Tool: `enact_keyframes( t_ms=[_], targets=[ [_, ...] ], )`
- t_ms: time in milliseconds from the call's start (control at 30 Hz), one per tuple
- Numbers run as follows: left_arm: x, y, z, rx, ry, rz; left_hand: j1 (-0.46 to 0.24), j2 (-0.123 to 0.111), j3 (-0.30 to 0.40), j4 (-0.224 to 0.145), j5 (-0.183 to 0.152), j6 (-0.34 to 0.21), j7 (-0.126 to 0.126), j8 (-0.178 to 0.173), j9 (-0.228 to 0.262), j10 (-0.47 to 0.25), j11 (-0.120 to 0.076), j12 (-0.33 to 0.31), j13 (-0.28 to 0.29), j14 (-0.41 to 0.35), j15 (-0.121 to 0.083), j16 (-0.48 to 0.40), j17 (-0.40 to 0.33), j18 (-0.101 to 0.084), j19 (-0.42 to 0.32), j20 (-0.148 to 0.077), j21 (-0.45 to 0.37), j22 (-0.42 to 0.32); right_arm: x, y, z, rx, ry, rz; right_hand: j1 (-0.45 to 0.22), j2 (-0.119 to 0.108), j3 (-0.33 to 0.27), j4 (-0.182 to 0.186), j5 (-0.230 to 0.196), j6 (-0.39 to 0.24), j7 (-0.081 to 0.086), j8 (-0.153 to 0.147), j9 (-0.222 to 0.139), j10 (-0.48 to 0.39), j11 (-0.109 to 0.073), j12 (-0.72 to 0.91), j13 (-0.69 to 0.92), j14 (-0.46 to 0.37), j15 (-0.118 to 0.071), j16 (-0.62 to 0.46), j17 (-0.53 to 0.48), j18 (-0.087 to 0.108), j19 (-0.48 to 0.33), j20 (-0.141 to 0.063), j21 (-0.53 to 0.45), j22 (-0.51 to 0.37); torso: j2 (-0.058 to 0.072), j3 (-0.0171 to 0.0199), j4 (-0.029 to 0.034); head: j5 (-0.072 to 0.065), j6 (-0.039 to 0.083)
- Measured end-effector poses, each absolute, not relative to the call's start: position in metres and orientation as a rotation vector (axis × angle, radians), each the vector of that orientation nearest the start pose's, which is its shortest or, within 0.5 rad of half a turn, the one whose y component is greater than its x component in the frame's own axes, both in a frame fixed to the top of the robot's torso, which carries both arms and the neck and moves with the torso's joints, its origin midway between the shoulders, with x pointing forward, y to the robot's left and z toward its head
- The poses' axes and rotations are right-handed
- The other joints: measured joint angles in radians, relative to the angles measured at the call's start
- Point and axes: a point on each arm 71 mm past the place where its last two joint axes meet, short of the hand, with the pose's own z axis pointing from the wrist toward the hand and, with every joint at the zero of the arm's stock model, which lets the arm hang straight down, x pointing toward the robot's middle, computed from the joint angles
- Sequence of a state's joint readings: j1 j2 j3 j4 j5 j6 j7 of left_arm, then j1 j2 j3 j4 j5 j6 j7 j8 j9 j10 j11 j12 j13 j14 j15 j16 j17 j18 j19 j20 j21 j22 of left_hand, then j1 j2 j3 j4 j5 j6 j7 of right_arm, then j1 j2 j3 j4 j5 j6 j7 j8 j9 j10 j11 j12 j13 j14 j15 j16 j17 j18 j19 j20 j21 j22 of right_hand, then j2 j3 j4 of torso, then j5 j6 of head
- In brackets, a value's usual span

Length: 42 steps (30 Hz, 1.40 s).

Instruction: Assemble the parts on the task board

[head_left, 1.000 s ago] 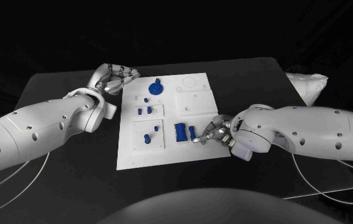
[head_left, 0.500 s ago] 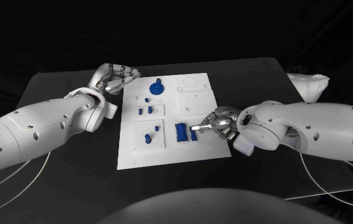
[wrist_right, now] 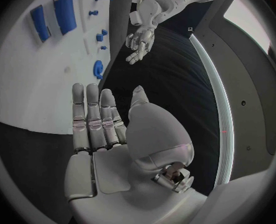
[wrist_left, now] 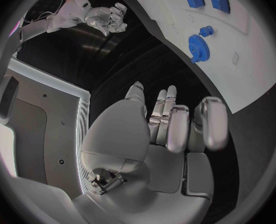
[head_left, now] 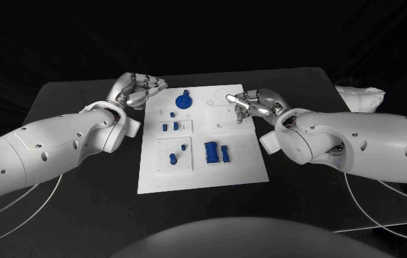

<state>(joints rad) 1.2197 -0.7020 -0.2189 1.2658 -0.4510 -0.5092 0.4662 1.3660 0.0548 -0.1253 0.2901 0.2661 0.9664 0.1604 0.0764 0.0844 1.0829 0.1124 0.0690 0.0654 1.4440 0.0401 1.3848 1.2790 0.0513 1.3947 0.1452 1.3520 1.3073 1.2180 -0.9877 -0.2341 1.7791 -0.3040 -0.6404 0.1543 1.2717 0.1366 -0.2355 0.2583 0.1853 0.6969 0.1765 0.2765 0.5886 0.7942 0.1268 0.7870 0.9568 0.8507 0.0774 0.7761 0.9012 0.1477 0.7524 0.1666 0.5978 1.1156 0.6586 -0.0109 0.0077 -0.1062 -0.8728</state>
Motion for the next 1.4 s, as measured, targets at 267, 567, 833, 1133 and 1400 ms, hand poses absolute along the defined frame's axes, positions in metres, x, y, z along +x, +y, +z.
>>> enact_keyframes(
  t_ms=[267, 567, 833, 1133, 1400],
  targets=[
    [0.495, 0.205, -0.232, -0.604, 1.401, -1.211, -0.064, 0.03, -0.084, 0.001, -0.015, -0.088, 0.039, 0.007, -0.013, -0.096, 0.045, 0.005, 0.0, -0.577, 0.077, -0.833, -0.704, 0.12, -0.625, 0.07, -0.982, -0.294, 0.435, -0.208, -0.218, 0.865, 1.497, 1.194, -0.178, 0.019, -0.079, 0.027, -0.067, -0.385, -0.024, -0.182, -0.261, -0.357, 0.098, -0.438, -0.394, -0.434, 0.106, -0.451, -0.365, -0.049, -0.388, 0.077, -0.467, -0.39, -0.002, 0.0019, 0.0004, 0.018, 0.012],
    [0.475, 0.195, -0.24, -0.672, 1.351, -1.295, -0.198, -0.156, 0.019, 0.008, -0.061, -0.577, -0.007, -0.031, -0.043, -0.482, 0.041, -0.015, -0.012, -1.021, 0.097, -1.029, -0.928, 0.08, -1.032, 0.128, -1.3, -0.683, 0.451, -0.192, -0.218, 0.793, 1.448, 1.296, -0.356, -0.106, 0.088, 0.037, -0.132, -0.592, -0.049, -0.22, -0.41, -0.625, 0.069, -0.563, -0.606, -0.732, 0.08, -0.629, -0.655, -0.024, -0.693, 0.061, -0.573, -0.91, -0.002, 0.0032, 0.0004, 0.038, 0.064],
    [0.475, 0.195, -0.235, -0.716, 1.327, -1.302, -1.12, -0.056, 0.125, -0.272, -0.263, -0.921, -0.16, -0.073, -0.083, -0.962, -0.112, -0.066, -0.064, -1.371, -0.039, -1.353, -1.249, -0.045, -1.351, -0.137, -1.348, -1.18, 0.453, -0.191, -0.216, 0.838, 1.418, 1.302, -1.081, -0.136, 0.235, -0.239, -0.182, -0.697, -0.173, -0.273, -0.586, -0.794, -0.122, -0.782, -0.915, -0.851, -0.072, -0.773, -0.893, -0.142, -0.753, -0.161, -0.594, -1.11, -0.008, 0.0032, -0.0001, 0.043, 0.076],
    [0.466, 0.188, -0.22, -0.956, 1.243, -1.329, -1.358, -0.054, 0.124, -0.287, -0.264, -0.961, -0.161, -0.073, -0.083, -1.078, -0.113, -0.066, -0.065, -1.439, -0.04, -1.381, -1.278, -0.045, -1.39, -0.145, -1.348, -1.283, 0.46, -0.186, -0.219, 1.054, 1.303, 1.296, -1.265, -0.136, 0.236, -0.254, -0.182, -0.697, -0.173, -0.273, -0.588, -0.795, -0.122, -0.784, -0.956, -0.851, -0.072, -0.774, -0.9, -0.142, -0.753, -0.162, -0.594, -1.115, -0.05, 0.0062, -0.003, 0.073, 0.169],
    [0.462, 0.19, -0.221, -1.133, 1.221, -1.278, -1.358, -0.055, 0.124, -0.287, -0.263, -0.961, -0.161, -0.073, -0.083, -1.077, -0.113, -0.066, -0.064, -1.439, -0.04, -1.381, -1.278, -0.045, -1.39, -0.145, -1.348, -1.283, 0.462, -0.19, -0.224, 1.18, 1.249, 1.25, -1.266, -0.137, 0.236, -0.254, -0.182, -0.697, -0.173, -0.273, -0.588, -0.795, -0.122, -0.784, -0.956, -0.851, -0.072, -0.774, -0.9, -0.141, -0.753, -0.161, -0.594, -1.115, -0.095, 0.0095, -0.0062, 0.1, 0.25]
  ],
)
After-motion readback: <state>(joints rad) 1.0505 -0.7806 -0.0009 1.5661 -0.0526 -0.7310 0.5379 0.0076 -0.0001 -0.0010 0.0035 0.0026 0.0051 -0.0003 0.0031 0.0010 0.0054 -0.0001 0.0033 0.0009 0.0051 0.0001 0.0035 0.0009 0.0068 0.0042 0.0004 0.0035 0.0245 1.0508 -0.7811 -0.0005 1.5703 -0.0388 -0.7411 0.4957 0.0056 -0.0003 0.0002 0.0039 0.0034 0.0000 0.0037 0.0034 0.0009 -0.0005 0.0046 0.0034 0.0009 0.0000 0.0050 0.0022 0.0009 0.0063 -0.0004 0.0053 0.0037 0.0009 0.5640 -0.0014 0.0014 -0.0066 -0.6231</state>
